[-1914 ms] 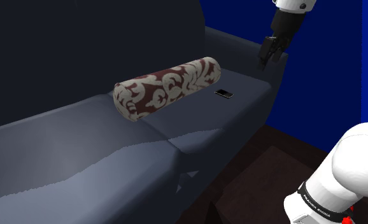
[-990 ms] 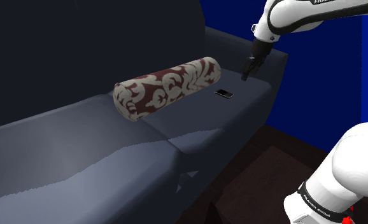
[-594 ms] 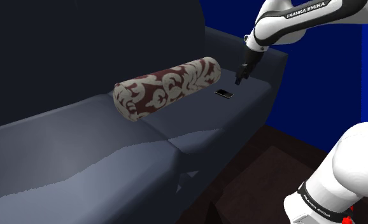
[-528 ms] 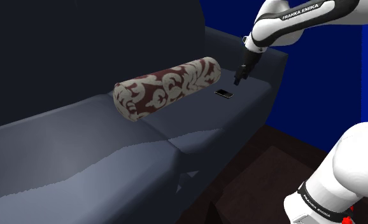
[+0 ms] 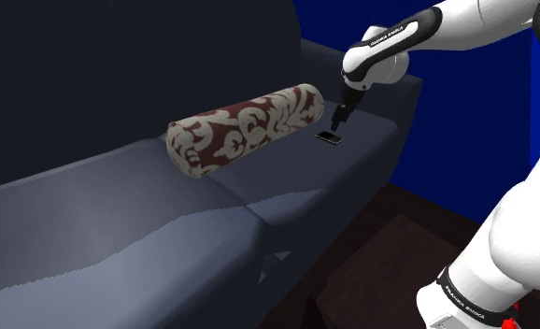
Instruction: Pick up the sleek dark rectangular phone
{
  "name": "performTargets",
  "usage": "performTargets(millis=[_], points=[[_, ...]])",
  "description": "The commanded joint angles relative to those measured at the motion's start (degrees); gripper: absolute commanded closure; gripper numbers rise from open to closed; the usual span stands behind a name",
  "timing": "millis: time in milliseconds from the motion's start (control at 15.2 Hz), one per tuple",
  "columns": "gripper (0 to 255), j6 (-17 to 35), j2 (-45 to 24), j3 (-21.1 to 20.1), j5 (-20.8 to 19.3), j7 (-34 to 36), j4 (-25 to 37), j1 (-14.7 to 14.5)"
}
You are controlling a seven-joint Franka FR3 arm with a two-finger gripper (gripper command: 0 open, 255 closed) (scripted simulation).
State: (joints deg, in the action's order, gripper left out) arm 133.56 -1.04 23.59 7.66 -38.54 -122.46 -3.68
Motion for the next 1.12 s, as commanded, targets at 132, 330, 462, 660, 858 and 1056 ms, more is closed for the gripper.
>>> performTargets(millis=[132,330,462,660,858,1056], points=[[0,1.4,-10.3,-0.2,8.1,-8.3,7.3,1.8],[0,2.7,-13.3,-0.9,10.3,-10.5,8.5,2.8],[0,4.0,-14.1,-1.2,11.1,-11.1,8.1,3.0],[0,5.8,-15.5,-1.7,12.3,-12.1,7.4,3.3],[255,6.1,-15.8,-1.8,12.6,-12.4,7.3,3.4],[255,6.1,-15.8,-1.8,12.6,-12.4,7.3,3.4]])
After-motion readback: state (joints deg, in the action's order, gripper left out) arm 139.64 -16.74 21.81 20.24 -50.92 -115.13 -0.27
